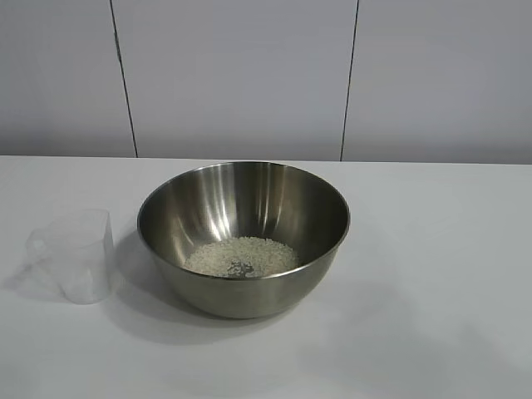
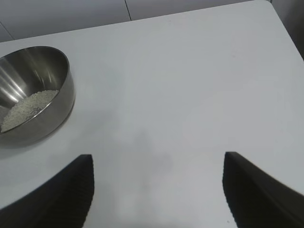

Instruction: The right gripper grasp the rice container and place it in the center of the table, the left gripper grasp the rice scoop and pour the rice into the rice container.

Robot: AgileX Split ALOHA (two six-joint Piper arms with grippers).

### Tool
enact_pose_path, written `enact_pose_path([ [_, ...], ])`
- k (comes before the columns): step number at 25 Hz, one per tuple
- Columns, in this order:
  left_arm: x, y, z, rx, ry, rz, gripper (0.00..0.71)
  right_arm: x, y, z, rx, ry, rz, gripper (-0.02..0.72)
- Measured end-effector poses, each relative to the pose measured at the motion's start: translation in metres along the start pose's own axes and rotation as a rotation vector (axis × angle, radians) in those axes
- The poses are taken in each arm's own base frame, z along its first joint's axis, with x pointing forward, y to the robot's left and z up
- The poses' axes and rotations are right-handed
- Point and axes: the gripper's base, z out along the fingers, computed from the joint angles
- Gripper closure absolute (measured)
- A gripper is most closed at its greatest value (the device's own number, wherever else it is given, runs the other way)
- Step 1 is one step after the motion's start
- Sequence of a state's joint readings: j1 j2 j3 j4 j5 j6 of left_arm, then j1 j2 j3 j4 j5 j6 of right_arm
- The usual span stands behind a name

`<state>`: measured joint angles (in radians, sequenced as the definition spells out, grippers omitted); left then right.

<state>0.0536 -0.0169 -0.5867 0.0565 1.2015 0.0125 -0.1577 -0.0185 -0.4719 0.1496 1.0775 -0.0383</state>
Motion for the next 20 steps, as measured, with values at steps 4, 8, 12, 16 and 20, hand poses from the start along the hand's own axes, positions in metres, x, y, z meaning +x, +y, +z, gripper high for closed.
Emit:
enact_pose_path([
  [4, 0.011, -0.001, 0.015, 0.002, 0.066, -0.009, 0.046, 0.000, 0.000, 0.000, -0.001, 0.000, 0.000, 0.188],
  [8, 0.010, -0.001, 0.017, 0.002, 0.046, -0.051, 0.046, 0.000, 0.000, 0.000, -0.001, 0.000, 0.000, 0.188],
  [12, 0.011, -0.001, 0.022, 0.010, 0.041, -0.058, 0.046, 0.000, 0.000, 0.000, -0.001, 0.000, 0.000, 0.188],
  [16, 0.011, -0.003, 0.023, 0.031, 0.039, -0.060, 0.046, 0.000, 0.000, 0.000, -0.001, 0.000, 0.000, 0.188],
  [20, 0.011, -0.005, 0.024, 0.058, 0.034, -0.065, 0.046, 0.000, 0.000, 0.000, -0.002, 0.000, 0.001, 0.188],
])
